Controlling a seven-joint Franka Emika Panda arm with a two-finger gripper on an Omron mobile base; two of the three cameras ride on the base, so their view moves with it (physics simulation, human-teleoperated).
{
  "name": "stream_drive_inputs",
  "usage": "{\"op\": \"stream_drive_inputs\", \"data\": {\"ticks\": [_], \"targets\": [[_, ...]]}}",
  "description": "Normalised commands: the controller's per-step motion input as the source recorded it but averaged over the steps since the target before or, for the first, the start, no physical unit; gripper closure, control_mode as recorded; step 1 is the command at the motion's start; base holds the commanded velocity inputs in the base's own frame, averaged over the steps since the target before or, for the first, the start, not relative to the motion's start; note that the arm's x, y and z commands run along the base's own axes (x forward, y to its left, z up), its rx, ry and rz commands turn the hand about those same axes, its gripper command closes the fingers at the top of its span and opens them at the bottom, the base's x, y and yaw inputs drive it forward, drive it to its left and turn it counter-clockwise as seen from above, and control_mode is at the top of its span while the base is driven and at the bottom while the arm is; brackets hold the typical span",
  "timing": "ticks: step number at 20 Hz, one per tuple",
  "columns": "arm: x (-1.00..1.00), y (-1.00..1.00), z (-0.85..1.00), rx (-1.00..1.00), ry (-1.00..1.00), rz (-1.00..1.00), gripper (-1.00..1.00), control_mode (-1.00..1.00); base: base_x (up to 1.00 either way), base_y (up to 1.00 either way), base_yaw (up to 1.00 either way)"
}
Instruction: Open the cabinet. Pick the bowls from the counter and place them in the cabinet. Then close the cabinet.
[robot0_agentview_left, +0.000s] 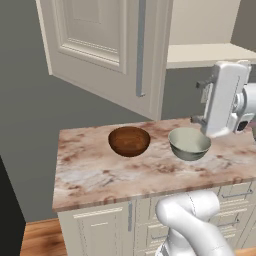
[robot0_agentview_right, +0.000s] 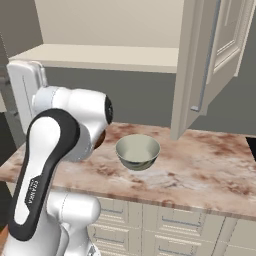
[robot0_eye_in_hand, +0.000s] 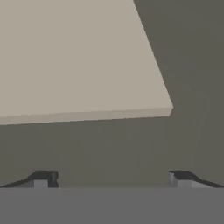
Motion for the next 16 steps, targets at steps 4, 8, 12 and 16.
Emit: {"op": "stream_drive_inputs", "data": {"ticks": [4,8,12,16], "targets": [[0.72,0.00,0.10,0.00,0.30,0.05,-1.00,-1.00,0.00,0.00,0.00],[0.72,0.07,0.02,-0.02,0.22,0.08,-1.00,-1.00,0.00,0.00,0.00],[0.61,0.37,0.00,-0.09,0.00,0.08,-1.00,-1.00,0.00,0.00,0.00],[0.58,0.34,0.00,-0.05,0.01,0.05,-1.00,-1.00,0.00,0.00,0.00]]}}
